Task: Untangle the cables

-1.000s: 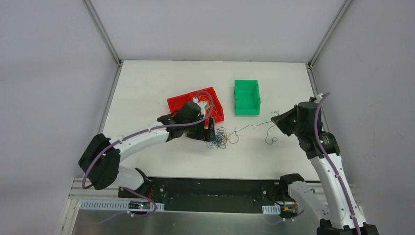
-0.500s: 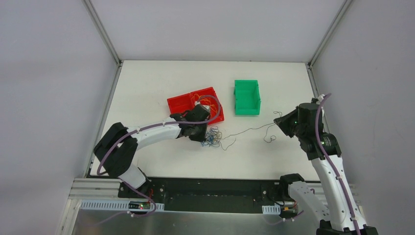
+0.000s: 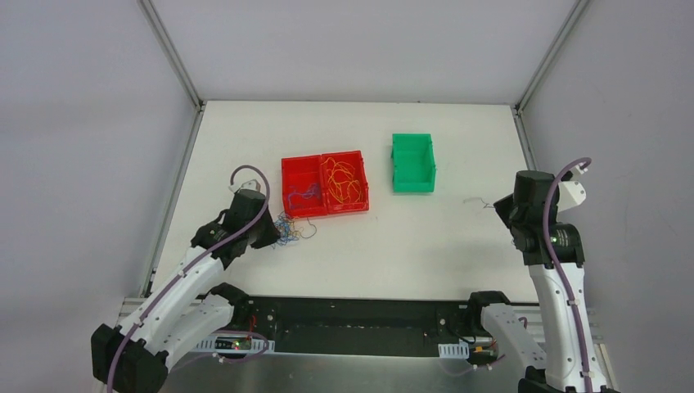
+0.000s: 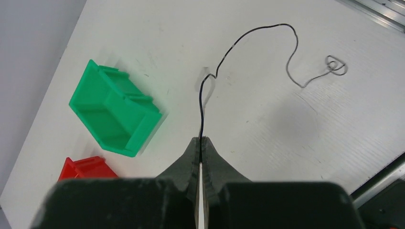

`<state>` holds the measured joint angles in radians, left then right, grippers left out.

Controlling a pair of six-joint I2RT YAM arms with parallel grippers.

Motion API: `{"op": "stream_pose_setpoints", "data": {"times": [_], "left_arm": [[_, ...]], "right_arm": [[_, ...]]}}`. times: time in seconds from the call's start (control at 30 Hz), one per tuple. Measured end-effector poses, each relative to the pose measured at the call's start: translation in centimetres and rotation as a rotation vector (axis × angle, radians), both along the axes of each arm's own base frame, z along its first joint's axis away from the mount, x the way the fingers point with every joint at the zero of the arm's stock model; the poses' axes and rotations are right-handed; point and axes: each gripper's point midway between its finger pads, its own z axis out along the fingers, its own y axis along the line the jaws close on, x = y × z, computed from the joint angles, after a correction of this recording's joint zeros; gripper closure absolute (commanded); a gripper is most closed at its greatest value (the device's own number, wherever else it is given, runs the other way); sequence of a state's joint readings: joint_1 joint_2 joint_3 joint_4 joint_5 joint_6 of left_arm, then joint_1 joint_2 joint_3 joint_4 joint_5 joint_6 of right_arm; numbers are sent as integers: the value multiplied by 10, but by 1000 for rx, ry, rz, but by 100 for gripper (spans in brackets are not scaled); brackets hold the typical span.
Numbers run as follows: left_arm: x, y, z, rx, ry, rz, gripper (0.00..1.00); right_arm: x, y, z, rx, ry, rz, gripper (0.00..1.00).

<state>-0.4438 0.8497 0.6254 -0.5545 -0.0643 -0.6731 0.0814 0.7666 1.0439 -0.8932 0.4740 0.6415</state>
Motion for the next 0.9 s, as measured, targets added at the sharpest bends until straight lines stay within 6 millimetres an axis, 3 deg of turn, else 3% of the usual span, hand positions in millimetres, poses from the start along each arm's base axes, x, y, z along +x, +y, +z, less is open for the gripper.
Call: {"op": "stream_pose_setpoints", "data": {"times": [0.13,0.27,0.33,0.43,0.57,0.7,0.8,0.9], "left_arm": [[-7,5,4,-37,-12,42,100],[-10,-9,4,-94,9,-14,100],[-12,-21,4,-130,29,-68,100],[-18,-40,2,-164,73,-163,100],[-28,-61,0,-165,97,-272,100],[-36,-73,1,-166,94,-332,100],[-35,-74,2,-168,88,-335,100],[-35,-74,3,-170,86,-336,100]], "right_arm": [[10,31,-8,95,-2,154,100],[18,72,-16,217,-12,355,100],[21,88,-10,265,-35,435,100],[28,116,13,355,-84,572,100],[46,151,60,463,-166,742,100],[63,168,96,521,-222,832,100],[76,176,110,548,-236,867,100],[94,182,112,574,-236,892,100]]}}
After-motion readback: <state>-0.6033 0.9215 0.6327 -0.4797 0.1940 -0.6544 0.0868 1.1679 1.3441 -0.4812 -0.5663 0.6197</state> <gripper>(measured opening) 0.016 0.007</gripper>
